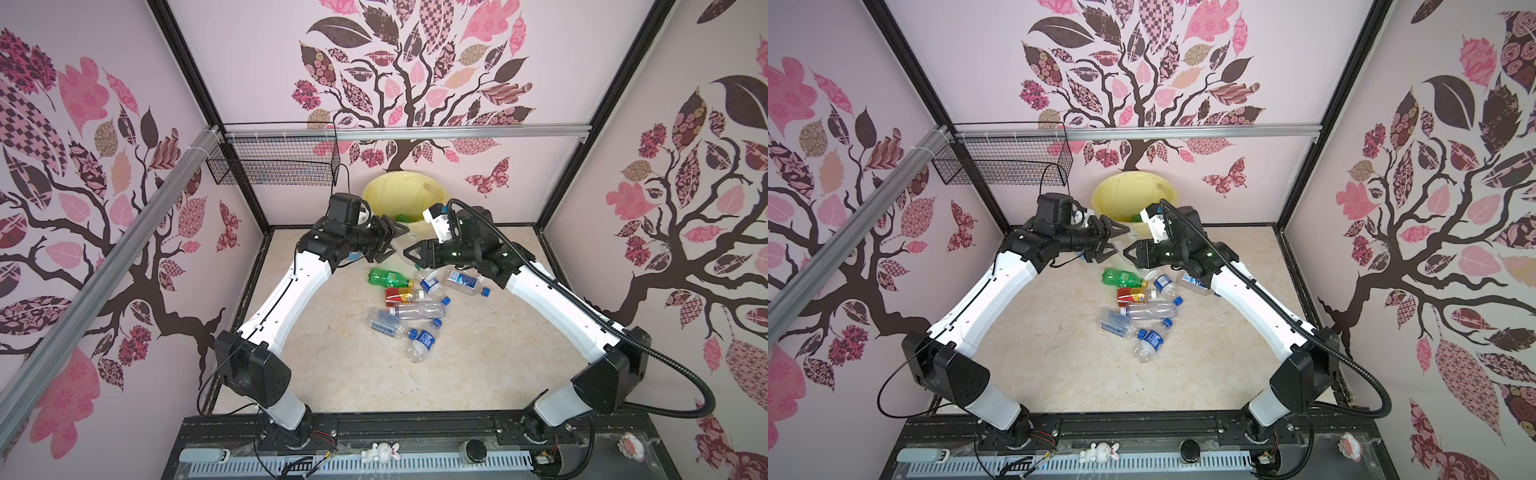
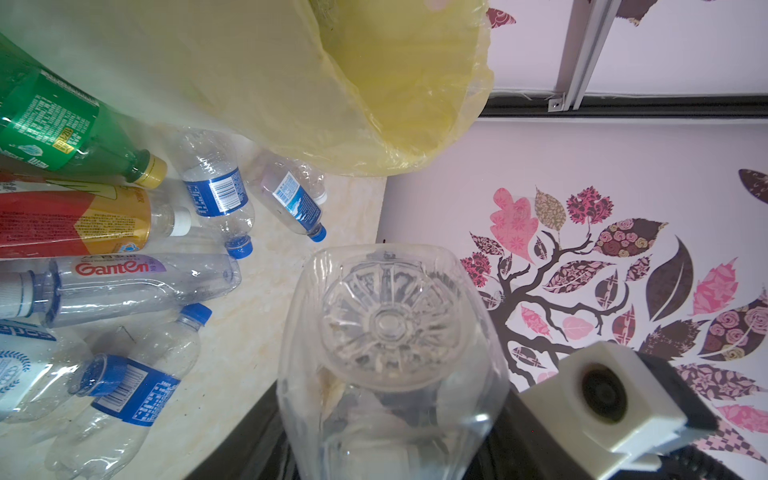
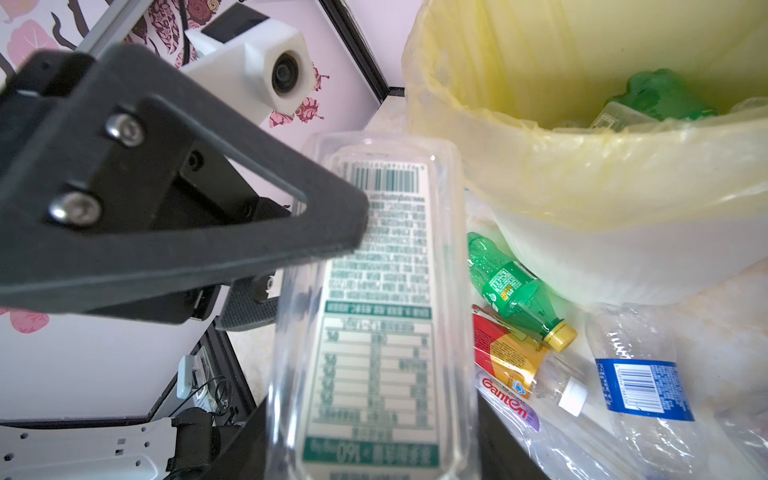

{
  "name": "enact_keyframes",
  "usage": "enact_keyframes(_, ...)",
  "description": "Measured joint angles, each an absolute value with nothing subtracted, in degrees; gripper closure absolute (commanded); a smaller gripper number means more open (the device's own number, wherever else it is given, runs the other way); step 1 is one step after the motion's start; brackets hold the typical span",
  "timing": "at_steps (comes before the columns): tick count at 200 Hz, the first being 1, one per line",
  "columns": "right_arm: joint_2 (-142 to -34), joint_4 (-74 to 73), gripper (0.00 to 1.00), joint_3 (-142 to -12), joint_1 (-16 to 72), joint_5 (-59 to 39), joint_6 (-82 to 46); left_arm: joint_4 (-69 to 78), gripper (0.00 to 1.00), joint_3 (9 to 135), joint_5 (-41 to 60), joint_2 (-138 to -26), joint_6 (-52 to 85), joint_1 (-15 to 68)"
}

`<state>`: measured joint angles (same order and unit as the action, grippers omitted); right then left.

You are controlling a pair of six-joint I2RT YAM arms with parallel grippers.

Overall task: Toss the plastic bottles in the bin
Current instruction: 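Close right gripper on the clear bottle held by left gripper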

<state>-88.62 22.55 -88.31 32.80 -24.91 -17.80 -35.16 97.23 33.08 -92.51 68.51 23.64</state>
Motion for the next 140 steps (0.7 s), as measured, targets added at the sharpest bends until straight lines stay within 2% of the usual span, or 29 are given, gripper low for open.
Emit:
enact_keyframes(66, -88.62, 21.54, 0.60, -87.48, 33.19, -25.30, -17.91, -35.18, 0.03, 98.10, 36.18, -92.51, 70.00, 22.00)
enact_keyframes(140, -91.09, 28.40, 0.59, -95.48, 33.56, -20.36, -18.17, -35.22, 0.03, 101.08, 40.60, -91.09, 68.12, 18.11)
